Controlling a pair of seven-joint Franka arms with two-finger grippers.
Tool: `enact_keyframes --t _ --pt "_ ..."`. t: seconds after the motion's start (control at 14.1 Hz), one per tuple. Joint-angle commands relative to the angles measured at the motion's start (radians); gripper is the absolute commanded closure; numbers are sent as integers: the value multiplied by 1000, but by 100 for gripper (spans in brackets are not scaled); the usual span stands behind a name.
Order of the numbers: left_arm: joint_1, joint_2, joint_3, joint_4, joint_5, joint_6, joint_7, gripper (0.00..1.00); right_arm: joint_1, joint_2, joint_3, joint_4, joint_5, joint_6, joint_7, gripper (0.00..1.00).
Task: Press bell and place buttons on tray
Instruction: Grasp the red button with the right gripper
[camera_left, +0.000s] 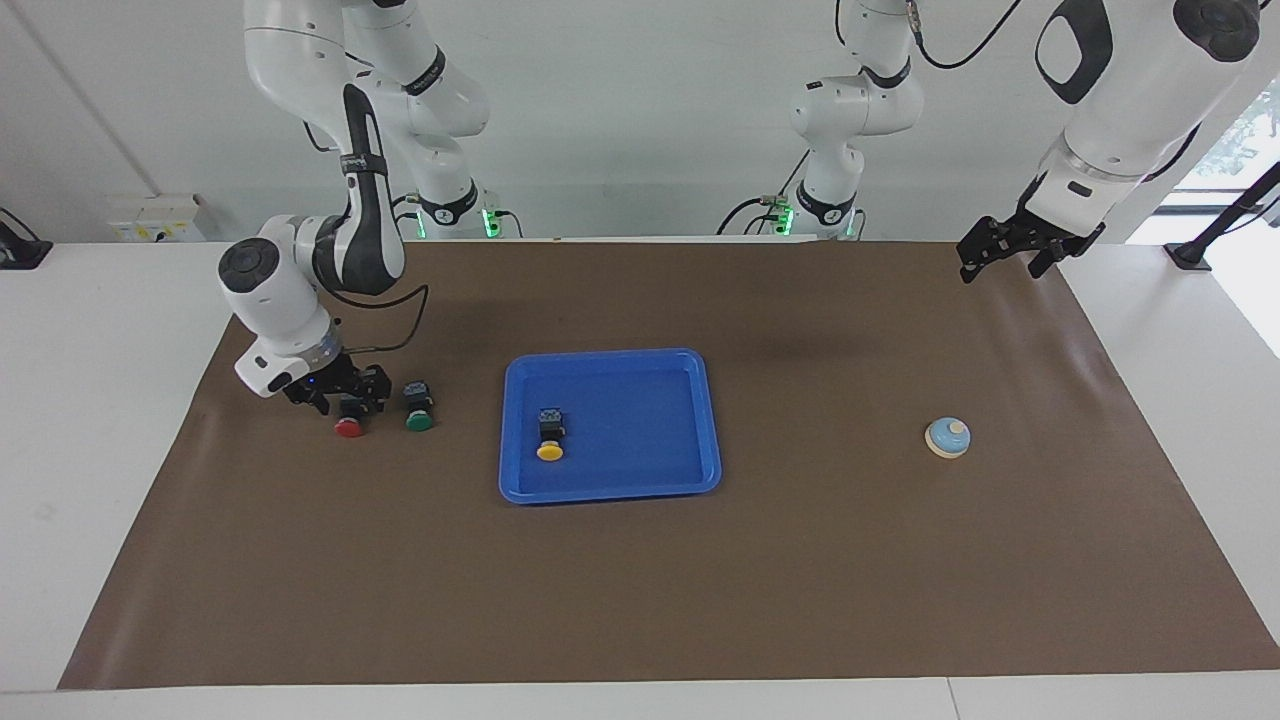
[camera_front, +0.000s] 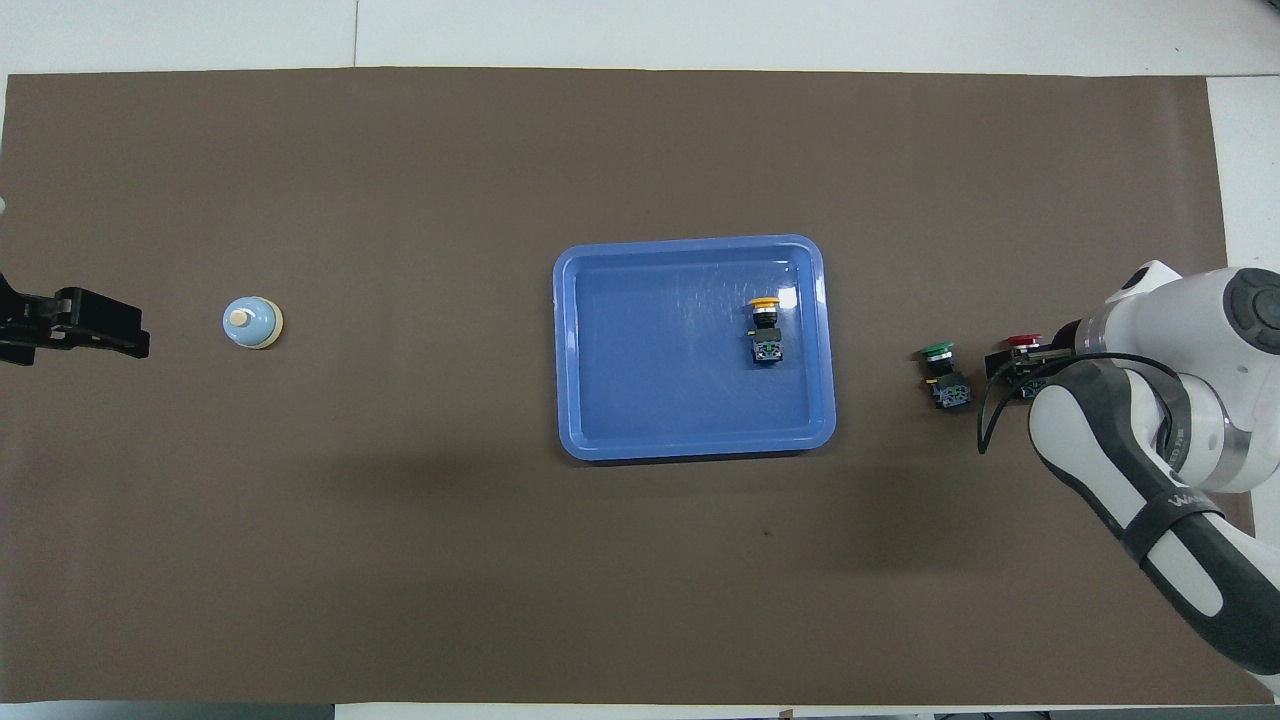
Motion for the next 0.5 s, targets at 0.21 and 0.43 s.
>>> enact_keyframes --t 0.21,0.43 --pt "-1 -9 2 3 8 -16 -10 0 -2 -20 8 18 -6 -2 20 100" --pt "-1 -9 2 3 8 -16 -10 0 30 31 19 237 8 -219 69 100"
